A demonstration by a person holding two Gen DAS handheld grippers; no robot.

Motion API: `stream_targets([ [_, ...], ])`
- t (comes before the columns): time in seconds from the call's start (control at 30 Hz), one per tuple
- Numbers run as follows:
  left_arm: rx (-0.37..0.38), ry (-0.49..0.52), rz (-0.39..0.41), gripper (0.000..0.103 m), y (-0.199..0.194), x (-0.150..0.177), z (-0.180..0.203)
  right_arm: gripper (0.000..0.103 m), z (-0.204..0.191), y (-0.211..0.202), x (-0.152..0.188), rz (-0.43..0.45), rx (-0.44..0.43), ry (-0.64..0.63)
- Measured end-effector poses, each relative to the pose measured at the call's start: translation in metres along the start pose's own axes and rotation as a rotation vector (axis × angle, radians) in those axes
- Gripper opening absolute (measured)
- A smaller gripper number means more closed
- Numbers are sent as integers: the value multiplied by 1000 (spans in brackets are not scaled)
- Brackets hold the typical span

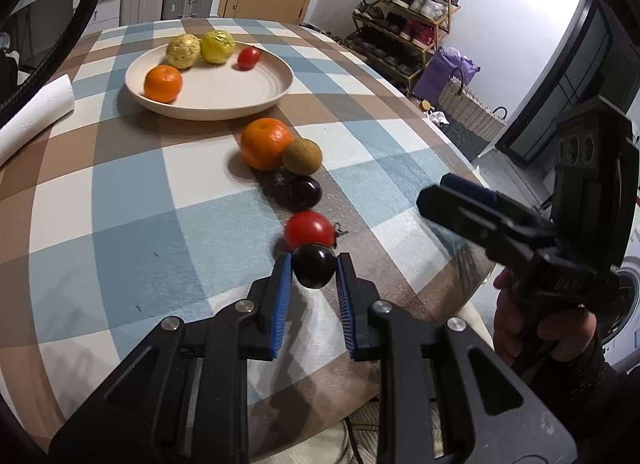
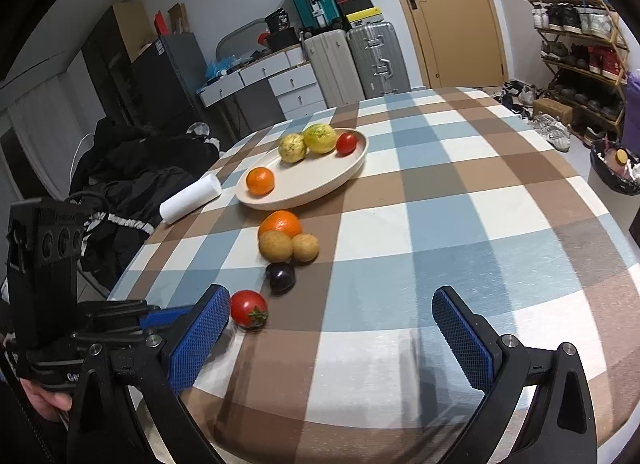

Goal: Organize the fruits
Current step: 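Lower the left tool onto the dark purple plum and close it, then close the right tool on the red tomato while the left tool holds the plum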

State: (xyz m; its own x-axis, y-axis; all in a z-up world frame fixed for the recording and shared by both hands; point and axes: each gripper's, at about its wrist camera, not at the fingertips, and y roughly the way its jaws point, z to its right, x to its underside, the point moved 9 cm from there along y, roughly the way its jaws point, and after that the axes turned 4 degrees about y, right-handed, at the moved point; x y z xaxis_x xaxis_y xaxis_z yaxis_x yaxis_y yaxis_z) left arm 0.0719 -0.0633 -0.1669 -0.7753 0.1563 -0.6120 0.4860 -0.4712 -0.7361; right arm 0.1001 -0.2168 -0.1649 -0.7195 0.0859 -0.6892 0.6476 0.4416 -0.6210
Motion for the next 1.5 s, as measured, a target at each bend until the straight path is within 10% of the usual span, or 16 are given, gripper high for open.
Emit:
stream_targets([
  [0.63,-31,-102,80,20,-41,5,-58,101,-60,48,32,-120,-80,-114],
  [1.03,-49,-132,105,20,-52,5,-77,40,-72,60,38,-142,-63,-192],
  [1.5,-77,-150,125,20,-46,-27,-95,31,-75,53,29,-99,-119,-199],
])
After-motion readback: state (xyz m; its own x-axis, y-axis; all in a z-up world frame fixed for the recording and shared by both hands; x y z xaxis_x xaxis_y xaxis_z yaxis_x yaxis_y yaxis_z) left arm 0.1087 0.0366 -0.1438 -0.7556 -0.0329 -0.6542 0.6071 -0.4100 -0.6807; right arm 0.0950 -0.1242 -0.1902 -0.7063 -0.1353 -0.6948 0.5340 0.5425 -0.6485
